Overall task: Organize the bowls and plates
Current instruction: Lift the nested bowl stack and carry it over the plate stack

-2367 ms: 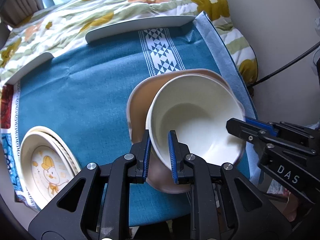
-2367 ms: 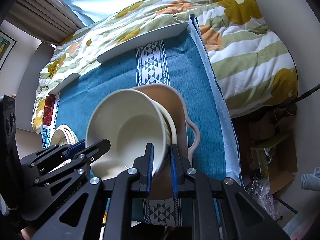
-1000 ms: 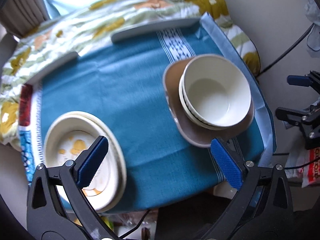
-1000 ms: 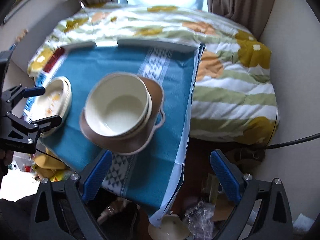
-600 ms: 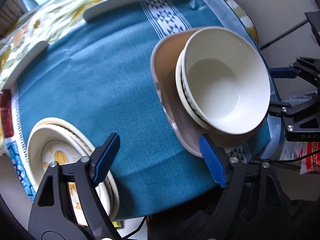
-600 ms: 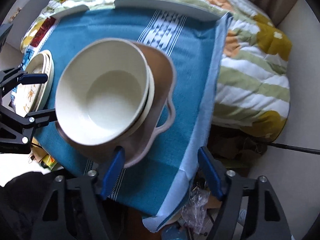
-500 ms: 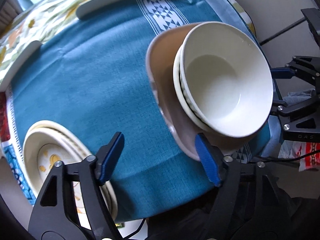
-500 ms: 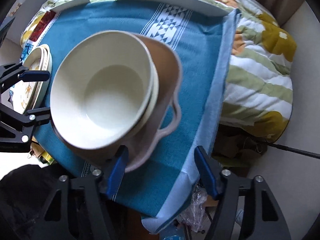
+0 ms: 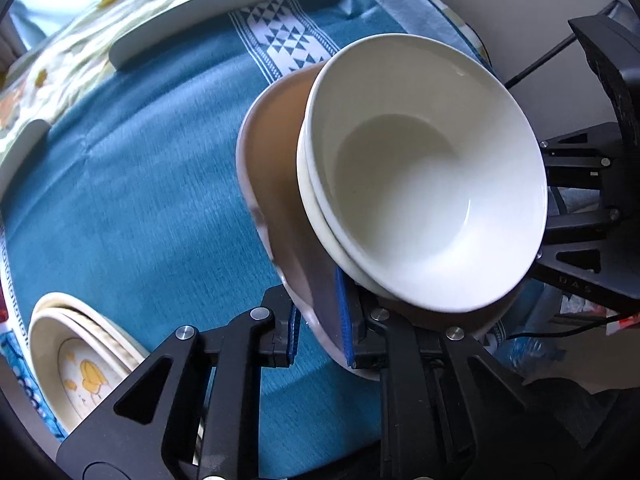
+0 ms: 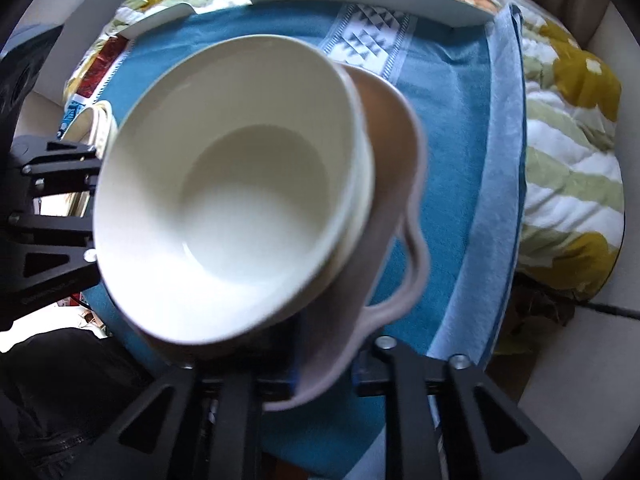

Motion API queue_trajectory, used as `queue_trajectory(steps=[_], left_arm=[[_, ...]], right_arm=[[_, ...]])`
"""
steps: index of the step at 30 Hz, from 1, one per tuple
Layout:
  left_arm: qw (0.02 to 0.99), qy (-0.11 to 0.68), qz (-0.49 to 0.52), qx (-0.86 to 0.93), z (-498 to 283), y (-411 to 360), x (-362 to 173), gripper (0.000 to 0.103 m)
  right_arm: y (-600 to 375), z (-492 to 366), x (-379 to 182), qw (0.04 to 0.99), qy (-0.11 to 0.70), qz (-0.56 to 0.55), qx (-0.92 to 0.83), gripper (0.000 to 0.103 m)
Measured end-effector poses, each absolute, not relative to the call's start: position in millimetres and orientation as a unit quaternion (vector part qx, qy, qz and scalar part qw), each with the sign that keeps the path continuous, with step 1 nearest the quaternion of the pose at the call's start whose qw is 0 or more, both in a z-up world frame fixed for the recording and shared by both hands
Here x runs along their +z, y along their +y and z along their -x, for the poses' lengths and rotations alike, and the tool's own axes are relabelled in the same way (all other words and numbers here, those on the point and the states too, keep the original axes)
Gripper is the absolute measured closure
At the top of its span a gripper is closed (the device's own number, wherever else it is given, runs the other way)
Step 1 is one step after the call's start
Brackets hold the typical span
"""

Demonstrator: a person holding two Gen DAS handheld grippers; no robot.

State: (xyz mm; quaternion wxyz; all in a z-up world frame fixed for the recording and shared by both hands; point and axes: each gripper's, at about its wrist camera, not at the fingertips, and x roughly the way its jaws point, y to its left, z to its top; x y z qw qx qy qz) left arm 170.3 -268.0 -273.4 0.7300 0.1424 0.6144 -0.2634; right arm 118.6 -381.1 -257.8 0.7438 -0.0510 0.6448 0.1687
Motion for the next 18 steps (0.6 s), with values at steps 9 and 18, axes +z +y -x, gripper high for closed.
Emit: queue_trajectory(steps=[9,18], left_arm=[[0.756,0.582,-0.151,-0.257,-168,-267,-260,0.089],[0.789,0.554,-0.129,-0.234,-165,-244,-223,0.089]], right_arm=[[-382,-112,-252,0.764,0.620,0.049,0.171,0.088],[-370,-121,-219,0.784,0.588,0.086,0.179,0.088]])
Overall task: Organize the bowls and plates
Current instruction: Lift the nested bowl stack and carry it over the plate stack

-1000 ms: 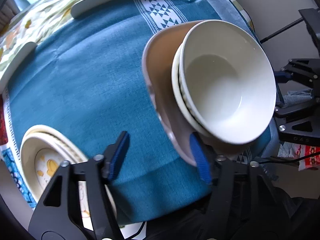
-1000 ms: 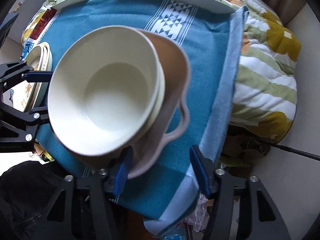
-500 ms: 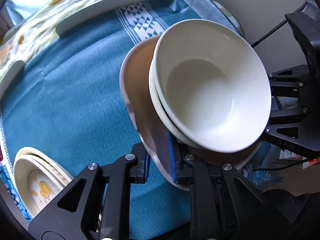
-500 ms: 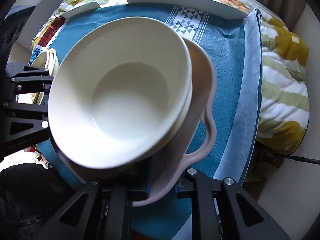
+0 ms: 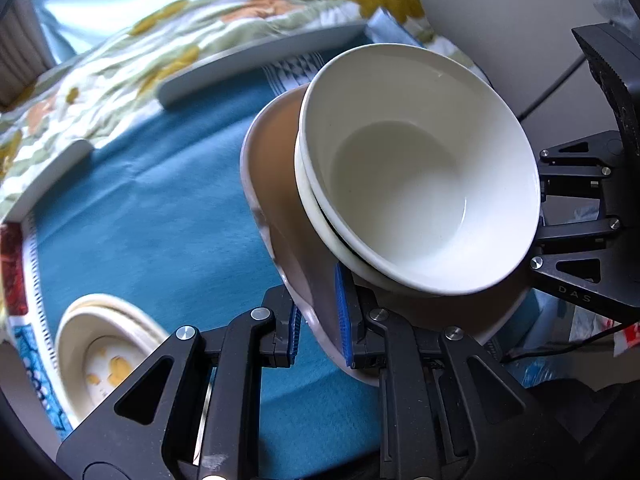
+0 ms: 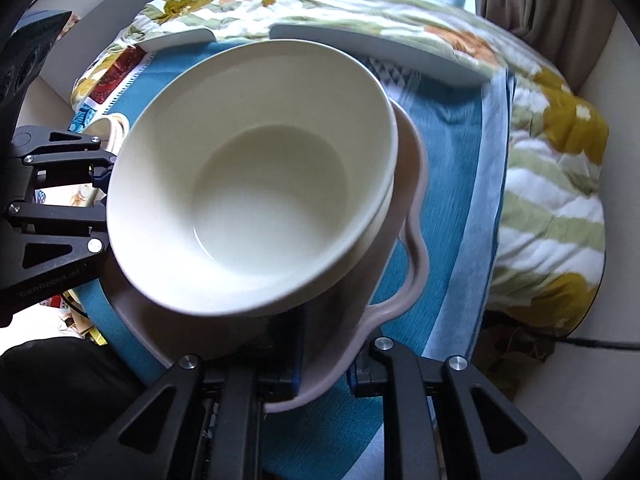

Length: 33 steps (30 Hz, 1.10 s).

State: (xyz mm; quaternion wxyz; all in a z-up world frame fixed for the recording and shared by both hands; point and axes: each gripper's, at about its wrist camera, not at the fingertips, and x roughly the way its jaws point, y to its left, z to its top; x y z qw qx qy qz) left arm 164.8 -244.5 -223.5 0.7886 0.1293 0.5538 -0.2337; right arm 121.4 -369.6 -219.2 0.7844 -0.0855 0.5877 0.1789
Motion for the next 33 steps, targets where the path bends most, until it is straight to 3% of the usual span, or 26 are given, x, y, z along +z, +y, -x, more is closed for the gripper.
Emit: queue_trajectory(steps=[15,23,33], left_arm=[[0.828,0.533,-0.079,-0.153,-126,-105,-133,0.089],[0.815,0.553,-0.084,-0.149,-117,-17,-159,0.090],[0.795,0.573,-0.097,-0.176,-119,29,-218,0.090]], right_arm=[[-257,-121,-130,0.789,0.548,0.136,0.243,0.088],[-174,-111,-151,0.782,0.560,0.121,0.248,0.088],[-114,-97,-201,0.774,0.588,0.095,0.214,0.088]])
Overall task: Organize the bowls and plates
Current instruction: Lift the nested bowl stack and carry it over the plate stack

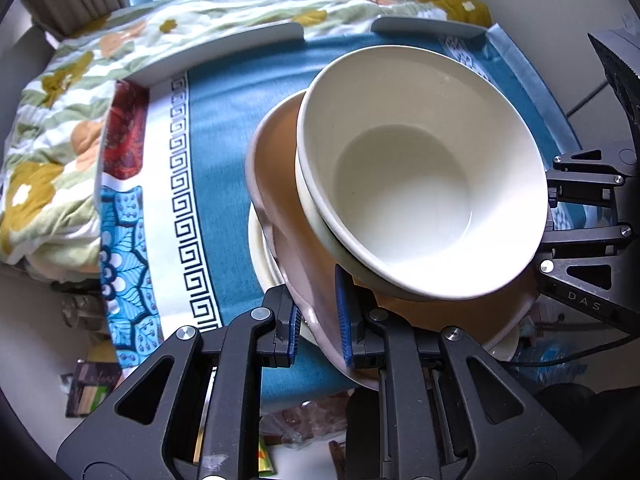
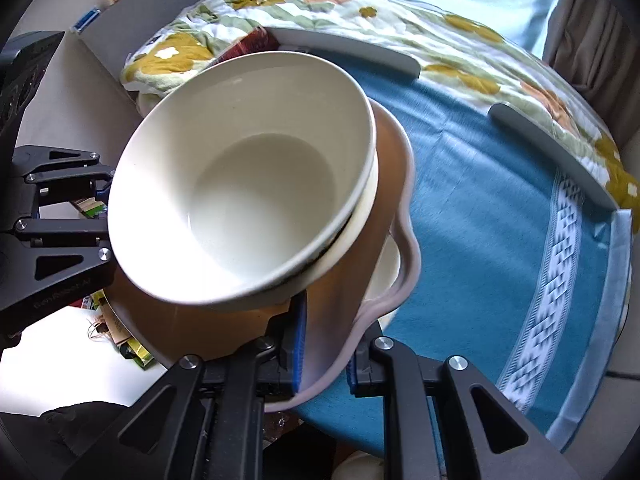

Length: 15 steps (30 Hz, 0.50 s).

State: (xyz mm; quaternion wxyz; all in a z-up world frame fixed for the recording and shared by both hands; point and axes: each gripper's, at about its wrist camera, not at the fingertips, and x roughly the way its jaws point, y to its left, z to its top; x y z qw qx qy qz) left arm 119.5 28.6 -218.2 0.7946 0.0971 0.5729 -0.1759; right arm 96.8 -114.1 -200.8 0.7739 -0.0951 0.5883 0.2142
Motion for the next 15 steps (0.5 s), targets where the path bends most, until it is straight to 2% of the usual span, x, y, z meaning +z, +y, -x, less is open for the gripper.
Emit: queue_trajectory(steps=[15], left_arm=[[0.802,0.554,-0.109,-0.194,-120,25,-242,0.090]], right_arm=[[-116,-88,-225,0.788,0.587,0.068,0.173,0.088]])
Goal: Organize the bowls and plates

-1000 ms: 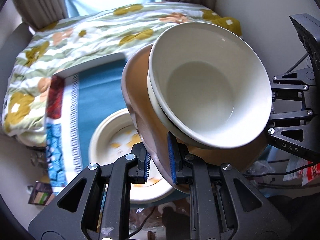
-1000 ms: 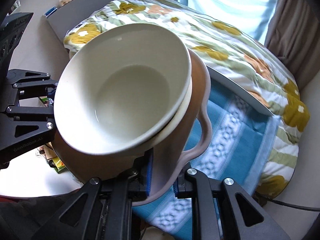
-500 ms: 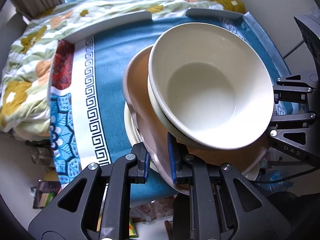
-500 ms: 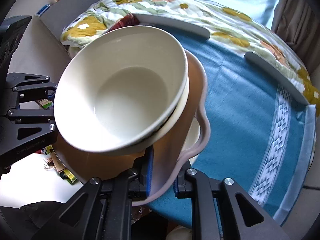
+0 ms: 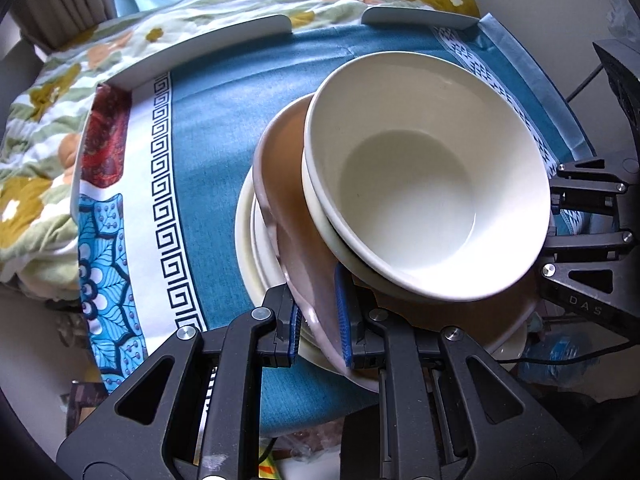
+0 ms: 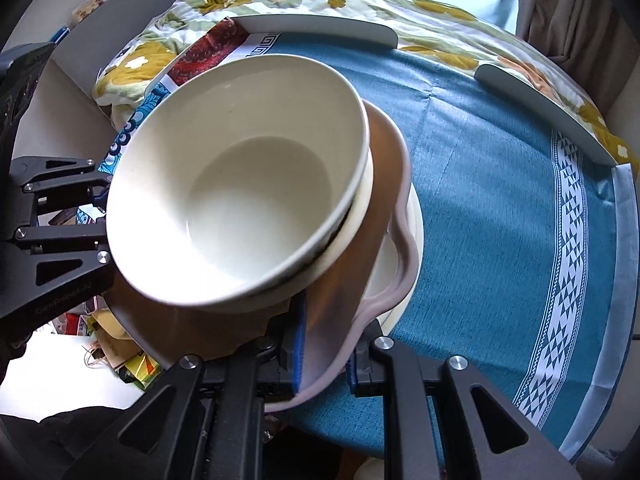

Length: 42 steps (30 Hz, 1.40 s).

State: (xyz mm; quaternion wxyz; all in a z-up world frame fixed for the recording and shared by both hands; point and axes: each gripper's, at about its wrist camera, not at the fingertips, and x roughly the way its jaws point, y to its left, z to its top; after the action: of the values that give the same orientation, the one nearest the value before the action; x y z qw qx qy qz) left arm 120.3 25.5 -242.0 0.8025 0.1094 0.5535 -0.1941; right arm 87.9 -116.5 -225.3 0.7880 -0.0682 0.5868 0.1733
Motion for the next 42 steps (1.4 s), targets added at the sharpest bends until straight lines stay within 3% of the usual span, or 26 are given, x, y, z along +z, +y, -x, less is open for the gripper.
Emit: queue_trajectory(steps=[27,32,37,42], left_arm=[[0.763,0.584,-0.174,-0.215,-116,11,-237,0.082],[0.765,0.575,-0.207,-0.203,-113,8,-222,0.072],[0.776,0.569,-0.192,-0.192,-106,16,-208,0.053],[0.787,0.566,-0.172,-0.175,-86,21,-186,0.053]], right_arm=[[-128,-89,-213,0.781,0.607,0.028,0.144,0.087],[-129,-87,-204,0.783,0.605,0.031,0.141,0.087],[-132,-82,-194,0.784,0.605,0.032,0.137,0.086],[-141,-70,-172,0.790,0.597,0.028,0.137,0.086]])
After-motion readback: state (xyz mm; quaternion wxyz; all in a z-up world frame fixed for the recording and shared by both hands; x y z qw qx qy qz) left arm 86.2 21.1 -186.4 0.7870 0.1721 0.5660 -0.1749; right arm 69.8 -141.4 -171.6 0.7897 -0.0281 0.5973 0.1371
